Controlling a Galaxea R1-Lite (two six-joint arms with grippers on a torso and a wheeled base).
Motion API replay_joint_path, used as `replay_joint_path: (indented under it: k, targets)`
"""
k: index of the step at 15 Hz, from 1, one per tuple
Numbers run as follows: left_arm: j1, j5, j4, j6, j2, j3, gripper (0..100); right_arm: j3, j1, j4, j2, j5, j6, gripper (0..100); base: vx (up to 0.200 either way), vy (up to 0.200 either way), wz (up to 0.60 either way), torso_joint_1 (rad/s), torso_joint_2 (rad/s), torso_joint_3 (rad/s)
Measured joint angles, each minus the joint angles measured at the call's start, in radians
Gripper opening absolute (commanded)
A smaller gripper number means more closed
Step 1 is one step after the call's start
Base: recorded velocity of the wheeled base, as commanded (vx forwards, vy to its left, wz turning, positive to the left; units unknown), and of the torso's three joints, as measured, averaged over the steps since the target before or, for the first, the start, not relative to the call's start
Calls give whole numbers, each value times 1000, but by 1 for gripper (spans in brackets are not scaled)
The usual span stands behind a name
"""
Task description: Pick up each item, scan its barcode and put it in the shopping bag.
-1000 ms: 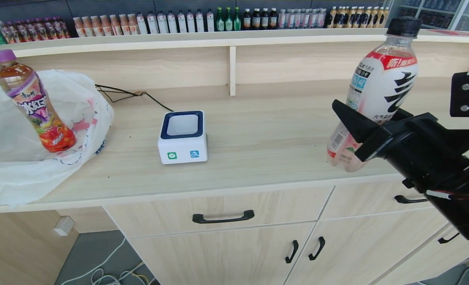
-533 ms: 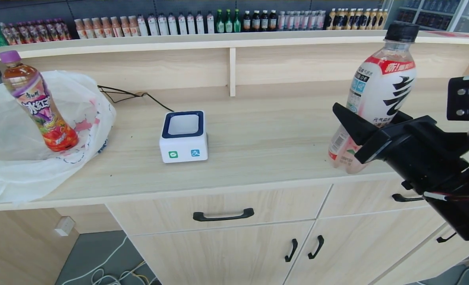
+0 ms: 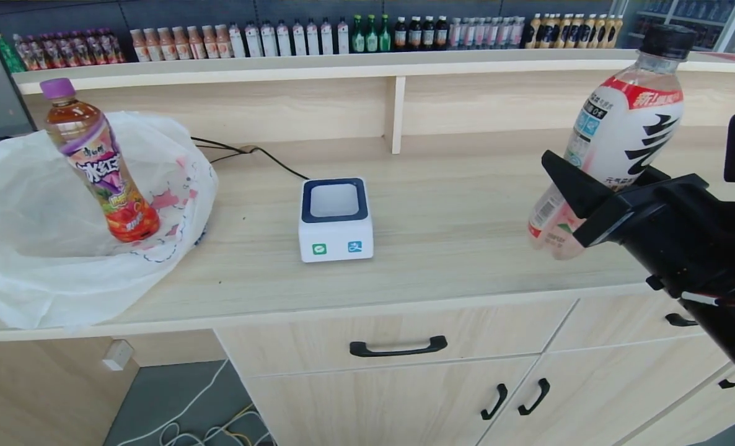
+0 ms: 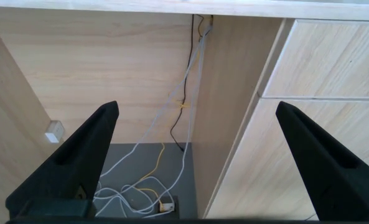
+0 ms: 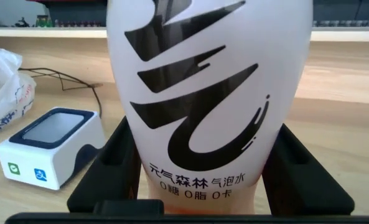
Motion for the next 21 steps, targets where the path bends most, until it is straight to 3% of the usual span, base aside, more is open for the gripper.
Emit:
replay_joint_path:
  k: [11,17,21]
  targets:
    - [0,0,0,-4,0,0,100,-3,-14,2,13,-1,-1,0,0,200,0,3,1,2]
    - [0,0,0,-4,0,0,100,-20,-24,16,-6,-6,-22,0,0,0,0,0,0,0]
    - [0,0,0,-3,0,0,100,-153,-8,137,-1,45,-222,0,0,0,0,0,0,0]
